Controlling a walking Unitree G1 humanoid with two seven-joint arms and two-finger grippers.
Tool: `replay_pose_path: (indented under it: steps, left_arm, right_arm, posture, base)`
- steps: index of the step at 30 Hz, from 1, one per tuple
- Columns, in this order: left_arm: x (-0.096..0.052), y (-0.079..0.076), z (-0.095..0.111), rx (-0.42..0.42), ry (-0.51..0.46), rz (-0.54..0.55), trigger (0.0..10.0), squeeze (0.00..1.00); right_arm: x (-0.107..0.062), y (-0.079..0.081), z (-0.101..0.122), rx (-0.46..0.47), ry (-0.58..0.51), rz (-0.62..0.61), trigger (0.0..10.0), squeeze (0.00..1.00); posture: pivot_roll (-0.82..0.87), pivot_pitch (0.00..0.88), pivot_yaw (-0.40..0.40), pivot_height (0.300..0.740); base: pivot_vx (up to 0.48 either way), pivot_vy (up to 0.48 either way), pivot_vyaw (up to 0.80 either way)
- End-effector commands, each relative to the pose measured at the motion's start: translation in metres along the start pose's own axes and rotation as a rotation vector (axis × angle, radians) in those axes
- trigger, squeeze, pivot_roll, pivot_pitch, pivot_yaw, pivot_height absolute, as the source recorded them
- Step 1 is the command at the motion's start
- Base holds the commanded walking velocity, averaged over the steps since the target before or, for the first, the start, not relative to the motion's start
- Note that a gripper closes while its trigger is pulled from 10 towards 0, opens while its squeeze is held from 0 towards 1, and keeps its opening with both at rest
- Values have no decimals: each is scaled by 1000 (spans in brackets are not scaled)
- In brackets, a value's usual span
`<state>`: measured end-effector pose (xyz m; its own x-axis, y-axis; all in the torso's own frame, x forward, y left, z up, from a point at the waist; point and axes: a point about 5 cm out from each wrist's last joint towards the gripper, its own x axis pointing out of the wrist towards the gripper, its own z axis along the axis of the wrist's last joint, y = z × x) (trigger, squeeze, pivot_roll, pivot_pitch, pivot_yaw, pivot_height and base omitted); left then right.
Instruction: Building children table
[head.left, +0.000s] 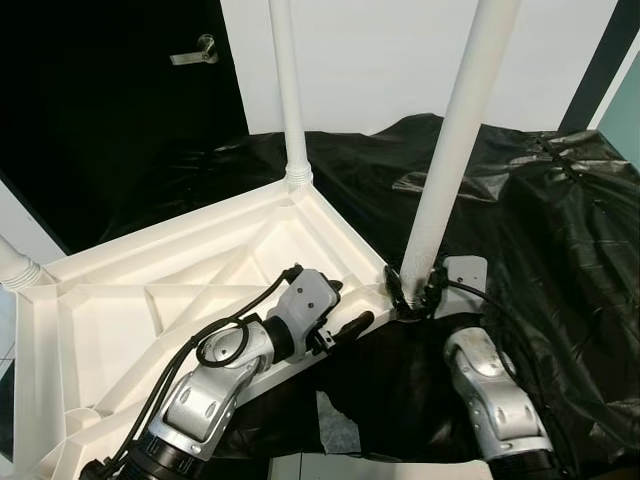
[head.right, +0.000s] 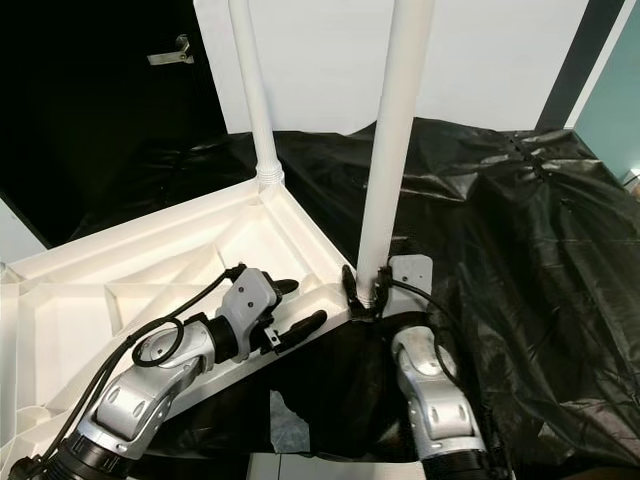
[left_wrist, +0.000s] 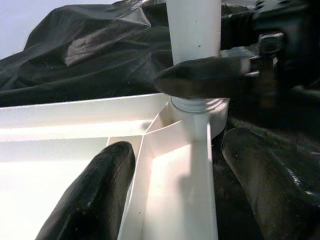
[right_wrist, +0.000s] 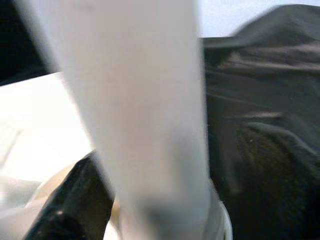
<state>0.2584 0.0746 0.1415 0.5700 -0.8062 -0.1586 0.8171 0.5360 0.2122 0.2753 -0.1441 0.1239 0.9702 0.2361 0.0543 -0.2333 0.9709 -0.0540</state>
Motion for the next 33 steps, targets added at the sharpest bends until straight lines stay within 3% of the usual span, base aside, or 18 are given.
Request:
replay_pose_path:
  steps: [1,2,3,4,12,15,27,28,33]
  left_arm:
    - [-3,-2,-1,-6,5,-53,10000,0]
    - [-3,-2,-1,-6,5,-53,10000,0]
    - [-3,-2,-2,-6,6,-51,10000,0]
    - [-3,-1,-2,-6,6,-50,10000,0]
    - [-3,-3,-2,-5,7,-49,10000,0]
    - [-3,-1,-2,-5,7,-40,10000,0]
    - [0,-2,0,-5,-5,-28,10000,0]
    - [0,-1,1,-4,-9,-22,10000,0]
    - [-1,-3,0,-5,-8,-16,10000,0]
  right_arm:
    - [-4,-3,1,11,-15,51,10000,1000]
    - [-4,-3,1,11,-15,51,10000,1000]
    - [-6,-6,1,8,-17,78,10000,106]
    - [-7,-11,1,1,-8,131,10000,0]
    - [1,-28,4,-78,-8,280,10000,0]
    - [14,-33,8,-119,2,378,10000,0]
    - [37,-16,11,-135,22,582,10000,0]
    - [39,-17,9,-145,28,600,0,0]
    - [33,-22,3,-117,55,589,0,0]
  posture:
    - [-26,0,11,740]
    - [-26,0,11,740]
    - [-25,0,9,740]
    - [-26,0,7,740]
    - [-20,0,3,740]
    - [-11,0,-8,740]
    - [2,0,-28,740]
    - [10,0,-37,740]
    - [12,0,-41,740]
  base:
    - [0,0,0]
    - [0,0,0]
    - [0,0,0]
    - [0,0,0]
    - [0,0,0]
    - [0,0,0]
    - [0,0,0]
    - [0,0,0]
    - [0,0,0]
